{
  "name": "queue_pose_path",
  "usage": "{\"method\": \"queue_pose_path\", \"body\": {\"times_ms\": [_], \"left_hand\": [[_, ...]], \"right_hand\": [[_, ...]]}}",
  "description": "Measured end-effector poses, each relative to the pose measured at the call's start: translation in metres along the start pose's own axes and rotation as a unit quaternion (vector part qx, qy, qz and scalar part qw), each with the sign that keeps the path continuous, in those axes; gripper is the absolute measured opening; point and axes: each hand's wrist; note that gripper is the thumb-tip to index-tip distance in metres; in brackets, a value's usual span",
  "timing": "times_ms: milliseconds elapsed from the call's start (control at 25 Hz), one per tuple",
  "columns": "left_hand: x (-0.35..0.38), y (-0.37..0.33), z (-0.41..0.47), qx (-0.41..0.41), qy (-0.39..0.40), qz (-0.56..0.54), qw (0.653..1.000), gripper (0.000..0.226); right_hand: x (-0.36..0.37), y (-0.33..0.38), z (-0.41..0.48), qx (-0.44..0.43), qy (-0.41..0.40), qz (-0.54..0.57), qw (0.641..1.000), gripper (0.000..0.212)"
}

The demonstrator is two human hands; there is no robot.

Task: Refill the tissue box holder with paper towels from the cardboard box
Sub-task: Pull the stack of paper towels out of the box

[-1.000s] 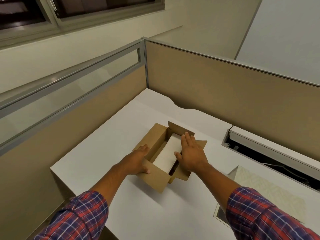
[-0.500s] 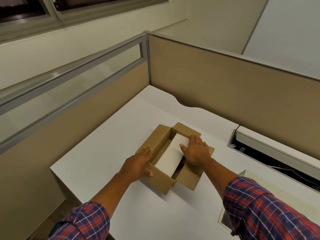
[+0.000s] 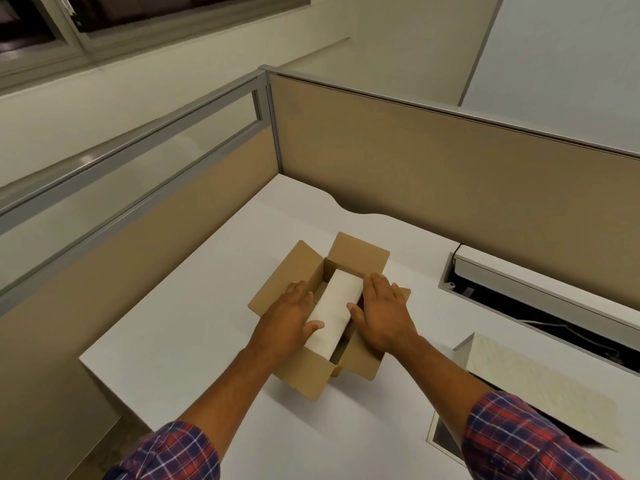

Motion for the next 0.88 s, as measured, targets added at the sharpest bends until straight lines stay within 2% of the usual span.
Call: {"method": "queue_pose_path", "body": {"times_ms": [120,360,480,640,880], "left_hand": [[0.007,-0.018,0.017,-0.049,0.007,-0.122,0.991,0.075],[0.011,-0.038,0.057,-0.032,-0.013,-0.114,0.993,0.055],[0.02,-0.037,0.061,-0.074,0.032,-0.138,0.987,0.064],[0.032,-0.026,0.065,-0.188,0.118,-0.227,0.948,0.072],[0.034,-0.018,0.075,-0.251,0.132,-0.291,0.914,0.079]], "right_hand": [[0.005,-0.003,-0.028,-0.007,-0.008,-0.008,1.0,0.083],[0.021,-0.001,-0.078,-0.041,-0.021,-0.069,0.997,0.085],[0.028,-0.001,-0.089,-0.028,-0.013,-0.078,0.996,0.087],[0.033,-0.004,-0.093,-0.02,0.003,-0.08,0.997,0.089],[0.031,-0.01,-0.093,-0.015,0.029,-0.069,0.997,0.09]]}}
Point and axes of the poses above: each hand's wrist, its own z-axis towards the middle knuckle, its own x-axis out of the palm, y = z × x, and after that the axes turned 4 degrees about x, right-handed
